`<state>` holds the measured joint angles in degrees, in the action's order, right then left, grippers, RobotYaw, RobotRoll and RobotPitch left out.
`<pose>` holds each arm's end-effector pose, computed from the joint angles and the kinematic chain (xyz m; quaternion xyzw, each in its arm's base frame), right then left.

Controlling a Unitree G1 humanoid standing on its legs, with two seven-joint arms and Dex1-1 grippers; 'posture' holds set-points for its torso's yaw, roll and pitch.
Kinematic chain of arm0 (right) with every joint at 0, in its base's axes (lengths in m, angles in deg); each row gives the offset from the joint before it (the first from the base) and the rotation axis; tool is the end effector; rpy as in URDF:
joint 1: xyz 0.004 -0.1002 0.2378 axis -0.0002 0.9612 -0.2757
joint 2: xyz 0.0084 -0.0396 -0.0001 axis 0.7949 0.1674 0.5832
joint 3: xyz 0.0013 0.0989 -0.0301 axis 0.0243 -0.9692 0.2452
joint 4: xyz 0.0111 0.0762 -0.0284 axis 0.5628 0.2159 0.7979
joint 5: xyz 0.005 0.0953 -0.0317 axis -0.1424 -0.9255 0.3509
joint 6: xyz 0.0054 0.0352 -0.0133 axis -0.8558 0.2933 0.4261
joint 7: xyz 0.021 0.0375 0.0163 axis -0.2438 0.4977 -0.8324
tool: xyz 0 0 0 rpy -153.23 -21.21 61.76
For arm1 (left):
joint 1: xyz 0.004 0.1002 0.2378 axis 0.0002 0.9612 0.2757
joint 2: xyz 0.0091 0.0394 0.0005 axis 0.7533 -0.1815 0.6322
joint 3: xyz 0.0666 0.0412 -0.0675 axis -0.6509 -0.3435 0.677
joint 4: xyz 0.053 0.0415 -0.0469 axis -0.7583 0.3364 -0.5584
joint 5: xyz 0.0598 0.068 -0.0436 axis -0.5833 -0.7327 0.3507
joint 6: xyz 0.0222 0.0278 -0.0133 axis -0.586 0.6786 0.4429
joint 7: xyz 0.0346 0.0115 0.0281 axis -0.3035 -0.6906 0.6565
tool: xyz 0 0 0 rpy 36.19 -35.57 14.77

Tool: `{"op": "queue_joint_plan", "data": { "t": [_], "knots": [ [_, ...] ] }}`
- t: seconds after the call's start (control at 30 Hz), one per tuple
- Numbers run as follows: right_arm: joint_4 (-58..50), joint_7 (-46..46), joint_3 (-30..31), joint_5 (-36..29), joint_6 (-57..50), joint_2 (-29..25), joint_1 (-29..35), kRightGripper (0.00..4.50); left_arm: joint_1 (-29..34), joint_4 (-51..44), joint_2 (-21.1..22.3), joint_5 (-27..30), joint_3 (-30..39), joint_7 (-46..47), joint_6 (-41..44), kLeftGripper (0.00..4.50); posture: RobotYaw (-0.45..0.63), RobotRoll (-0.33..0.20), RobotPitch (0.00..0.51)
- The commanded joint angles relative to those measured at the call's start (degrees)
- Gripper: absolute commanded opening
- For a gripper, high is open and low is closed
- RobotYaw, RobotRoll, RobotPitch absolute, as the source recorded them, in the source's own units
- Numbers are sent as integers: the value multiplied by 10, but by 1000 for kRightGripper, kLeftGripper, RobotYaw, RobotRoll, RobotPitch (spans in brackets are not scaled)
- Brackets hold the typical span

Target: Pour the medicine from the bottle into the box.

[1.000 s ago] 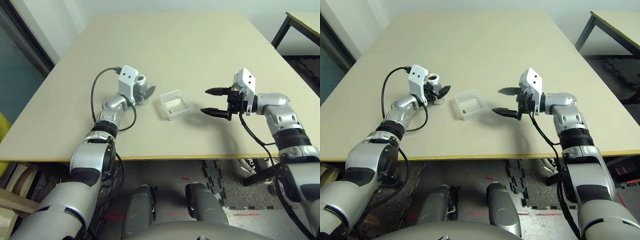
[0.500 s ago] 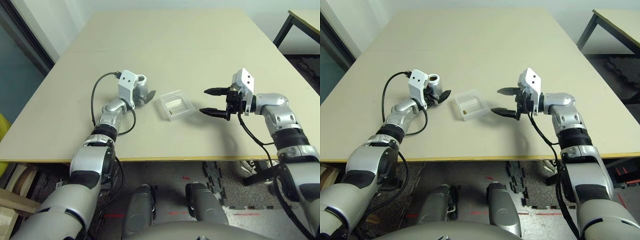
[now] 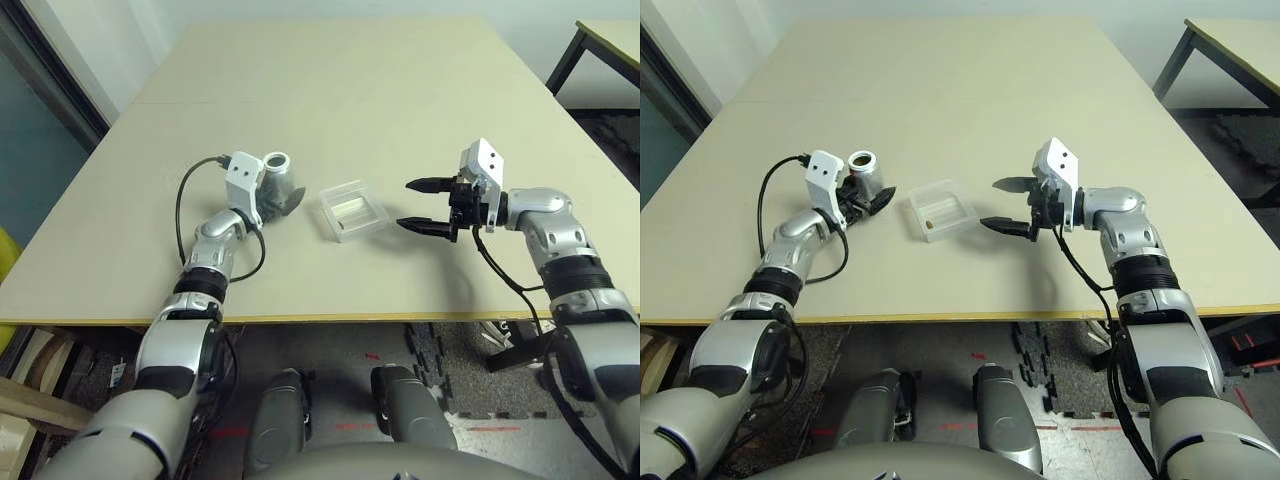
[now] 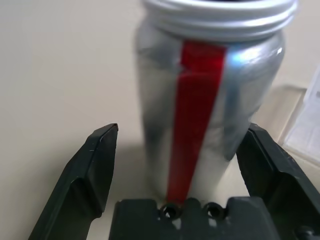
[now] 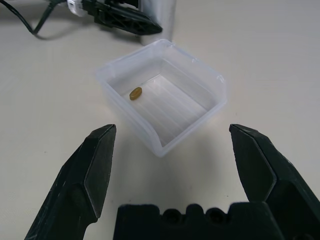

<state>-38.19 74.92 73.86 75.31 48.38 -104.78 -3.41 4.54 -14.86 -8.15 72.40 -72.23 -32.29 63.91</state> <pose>0.3239 -0.2418 0.1330 -0.1394 0.0591 0.5532 0.8192 0.3136 0.2150 0.0766 0.0140 0.0539 -0.2434 0.9683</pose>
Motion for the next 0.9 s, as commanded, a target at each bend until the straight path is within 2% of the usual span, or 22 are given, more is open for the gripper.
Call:
{"op": "queue_joint_plan", "data": {
  "t": [0.03,0.23,0.47,0.63,0.73,0.9],
  "knots": [
    [7,2,4,3,10,1,-8,4500,44,-90,1,23,-2,-4,47,4481,-163,0,73],
    [6,2,3,2,11,1,-4,4500,115,-232,11,56,-4,-12,120,4481,-154,0,67],
    [4,-5,-1,0,7,0,-1,4500,152,-331,44,89,4,-22,186,4481,-146,0,76],
    [-5,-31,-24,-16,-14,-3,6,4500,183,-402,73,135,30,-29,235,4481,-144,0,81],
    [-12,-59,-46,-30,-31,-5,11,4500,188,-418,86,155,61,-16,243,4481,-132,0,90],
    [-39,-123,-103,-66,-63,-11,36,4500,169,-376,108,158,110,16,226,4481,-125,0,98]
  ]
}}
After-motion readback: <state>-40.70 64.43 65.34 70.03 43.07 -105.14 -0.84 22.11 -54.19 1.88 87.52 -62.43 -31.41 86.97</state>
